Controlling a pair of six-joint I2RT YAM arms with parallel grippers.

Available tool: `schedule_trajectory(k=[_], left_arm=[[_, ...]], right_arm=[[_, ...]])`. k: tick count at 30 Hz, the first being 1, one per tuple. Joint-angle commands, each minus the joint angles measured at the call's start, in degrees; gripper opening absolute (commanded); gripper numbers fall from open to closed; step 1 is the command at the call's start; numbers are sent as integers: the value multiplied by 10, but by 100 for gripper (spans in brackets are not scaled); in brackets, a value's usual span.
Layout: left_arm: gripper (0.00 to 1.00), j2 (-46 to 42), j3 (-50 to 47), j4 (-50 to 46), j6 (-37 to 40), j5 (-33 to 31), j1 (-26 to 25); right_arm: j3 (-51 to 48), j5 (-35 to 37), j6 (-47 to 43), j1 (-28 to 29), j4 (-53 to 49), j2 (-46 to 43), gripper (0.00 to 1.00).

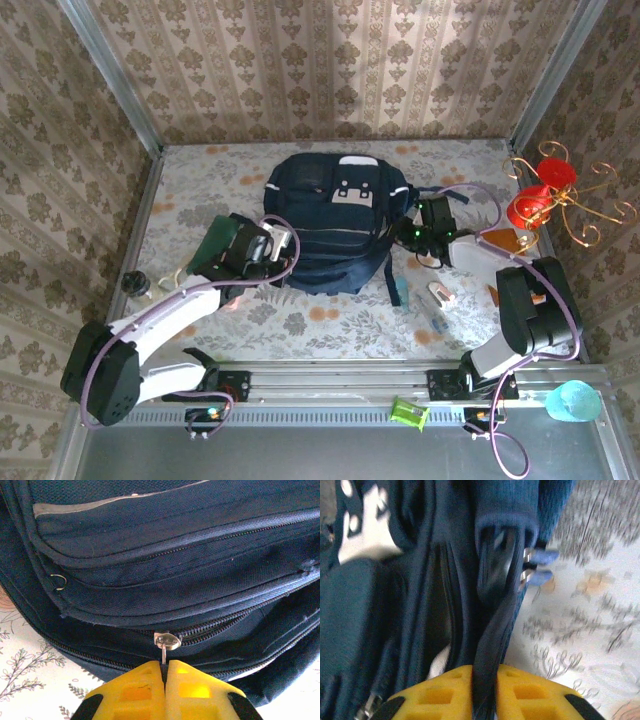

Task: Pack the student bag

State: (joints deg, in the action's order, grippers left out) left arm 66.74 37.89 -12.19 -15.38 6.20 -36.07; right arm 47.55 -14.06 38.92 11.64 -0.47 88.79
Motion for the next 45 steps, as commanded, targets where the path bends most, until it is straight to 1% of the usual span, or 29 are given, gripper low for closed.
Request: schedule_trajectory(k=[1, 5, 6, 8, 9, 11, 15, 17, 21, 22, 24, 27, 29, 31, 34, 35, 37, 38, 41, 43, 45], left_arm=[[0, 4, -1, 17, -13, 17, -5], [0, 20, 10, 49, -32, 38, -11], [0, 23, 14, 54, -35, 40, -13], [0, 32, 22, 60, -38, 39, -19], [0, 35, 24, 62, -37, 38, -22], [0, 43, 28, 68, -38, 38, -26], [0, 52, 32, 74, -39, 39, -34], [0, 53, 33, 74, -39, 38, -37], [0, 53, 34, 73, -39, 39, -42], [0, 52, 33, 72, -39, 40, -43], [0, 50, 31, 69, -36, 38, -44], [0, 44, 24, 63, -30, 35, -44], [0, 38, 20, 53, -21, 27, -44], [0, 32, 18, 41, -11, 18, -42], [0, 21, 18, 21, 4, 14, -30], [0, 17, 18, 15, 8, 15, -25], [0, 8, 18, 4, 14, 17, -11], [0, 3, 16, -1, 17, 17, -3], [0, -10, 7, -4, 22, 15, 26], [0, -11, -1, 11, 17, 29, 46], [0, -7, 1, 26, 12, 55, 52]], right_arm=[[26, 18, -31, -8, -30, 4, 31], [-19, -7, -5, 1, -27, -42, 54], [-34, -14, 4, 8, -25, -57, 58], [-64, -22, 25, 34, -28, -86, 68], [-75, -20, 33, 49, -32, -112, 71], [-93, -14, 51, 89, -37, -136, 79], [-115, 13, 93, 160, -9, -150, 85], [-114, 20, 109, 187, 14, -132, 86], [-98, 30, 123, 216, 52, -75, 86], [-94, 31, 124, 217, 60, -59, 84], [-85, 38, 121, 216, 66, -41, 76], [-79, 66, 109, 207, 54, -34, 55], [-86, 89, 101, 192, 46, -43, 36], [-94, 100, 90, 172, 43, -54, 24], [-98, 110, 66, 134, 18, -71, 12], [-102, 110, 59, 120, 15, -79, 9], [-105, 111, 44, 91, 3, -86, 6], [-105, 112, 37, 76, -5, -108, 6], [-104, 117, 18, 42, -19, -129, 6], [-99, 117, 13, 24, -27, -137, 8], [-98, 110, 12, 18, -27, -146, 14]])
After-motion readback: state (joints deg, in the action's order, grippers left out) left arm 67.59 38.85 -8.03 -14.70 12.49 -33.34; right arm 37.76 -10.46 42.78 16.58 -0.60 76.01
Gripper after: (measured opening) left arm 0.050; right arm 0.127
